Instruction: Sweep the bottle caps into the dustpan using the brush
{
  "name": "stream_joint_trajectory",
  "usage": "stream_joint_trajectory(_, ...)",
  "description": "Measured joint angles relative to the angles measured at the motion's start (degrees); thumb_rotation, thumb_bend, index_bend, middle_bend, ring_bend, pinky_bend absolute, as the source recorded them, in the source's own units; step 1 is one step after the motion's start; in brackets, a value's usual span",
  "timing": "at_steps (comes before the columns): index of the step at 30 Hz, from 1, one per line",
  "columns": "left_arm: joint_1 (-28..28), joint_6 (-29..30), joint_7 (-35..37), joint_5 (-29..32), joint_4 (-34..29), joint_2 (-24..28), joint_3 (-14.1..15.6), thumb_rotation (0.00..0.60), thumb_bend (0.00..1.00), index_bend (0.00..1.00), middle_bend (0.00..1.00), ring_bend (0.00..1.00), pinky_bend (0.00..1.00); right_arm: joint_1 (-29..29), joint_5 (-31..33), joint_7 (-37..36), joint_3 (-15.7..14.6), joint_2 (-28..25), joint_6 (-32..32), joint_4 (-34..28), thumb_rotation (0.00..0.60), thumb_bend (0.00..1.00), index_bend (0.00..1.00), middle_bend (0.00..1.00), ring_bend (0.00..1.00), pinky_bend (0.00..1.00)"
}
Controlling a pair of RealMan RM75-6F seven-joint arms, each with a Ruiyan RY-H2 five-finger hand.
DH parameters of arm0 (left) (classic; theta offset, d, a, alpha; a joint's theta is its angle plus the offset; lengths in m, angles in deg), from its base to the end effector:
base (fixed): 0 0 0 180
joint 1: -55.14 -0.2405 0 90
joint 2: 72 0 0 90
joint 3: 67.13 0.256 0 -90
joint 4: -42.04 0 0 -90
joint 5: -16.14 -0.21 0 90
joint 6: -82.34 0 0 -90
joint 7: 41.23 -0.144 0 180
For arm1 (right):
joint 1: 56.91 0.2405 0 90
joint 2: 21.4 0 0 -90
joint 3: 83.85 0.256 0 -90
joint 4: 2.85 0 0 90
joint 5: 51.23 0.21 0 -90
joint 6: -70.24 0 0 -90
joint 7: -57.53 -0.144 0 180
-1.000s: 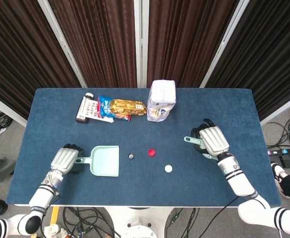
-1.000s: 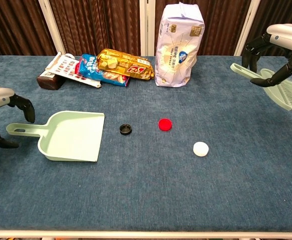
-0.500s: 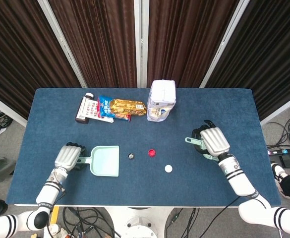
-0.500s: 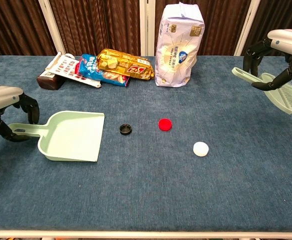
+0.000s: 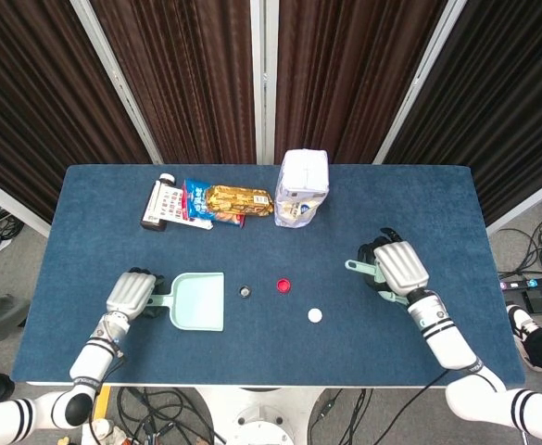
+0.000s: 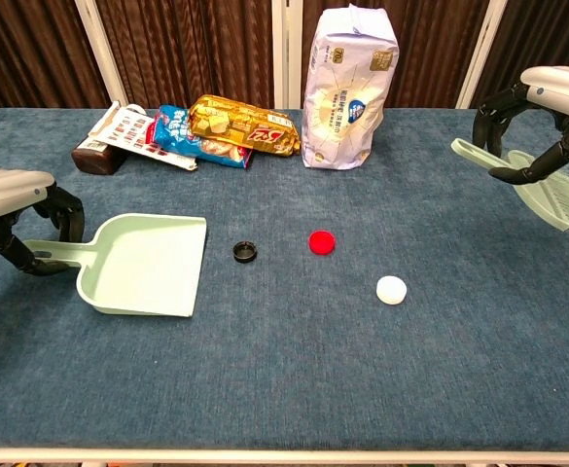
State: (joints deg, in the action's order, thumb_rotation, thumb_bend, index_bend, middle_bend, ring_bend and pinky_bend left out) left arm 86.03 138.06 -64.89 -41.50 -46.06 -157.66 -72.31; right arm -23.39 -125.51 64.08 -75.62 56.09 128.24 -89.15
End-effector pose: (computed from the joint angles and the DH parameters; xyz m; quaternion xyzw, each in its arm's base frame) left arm -0.2351 0.2877 -0.0124 -0.7120 -0.4653 -0.2661 0.4537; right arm -0.2112 -0.3282 0.0495 0.7153 -0.3888 0.3797 0.4394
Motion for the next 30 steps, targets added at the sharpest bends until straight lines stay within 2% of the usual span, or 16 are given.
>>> stream_joint_trajectory(9, 1.88, -3.84, 1.89, -0.98, 0.36, 1.06, 0.21, 0.600, 0.34, 0.58, 0.54, 0.36, 0.26, -0.67, -3.59, -5.95, -1.14, -0.31, 0.58, -3.60, 0.600, 0.43, 0.63, 0.64, 0.32, 0.14)
stream_joint_trajectory(14, 4.32, -7.42, 2.84, -0.58, -0.01, 2.60, -0.24, 0.600, 0.35, 0.58, 0.54, 0.36, 0.26, -1.29, -6.52, -8.28, -2.45, 1.71, 2.02, -5.08, 0.600, 0.44, 0.65, 0.64, 0.32, 0.12)
stream_joint_trajectory(23, 7.57, -9.48, 1.65, 1.51, -0.24, 3.52, -0.76, 0.600, 0.35, 0.58, 0.55, 0.36, 0.26, -2.40, -9.45, -7.57, -4.15, 9.34, 5.19, -2.71, 0.600, 0.44, 0.66, 0.64, 0.32, 0.08)
stream_joint_trajectory(30, 9.38, -10.58, 1.55, 5.24, 0.20, 3.49, -1.12, 0.600, 0.35, 0.58, 0.55, 0.36, 0.26, -1.43, -8.40, -6.64, -2.36, 17.02, 5.40, 1.93, 0.600, 0.45, 0.66, 0.64, 0.32, 0.08)
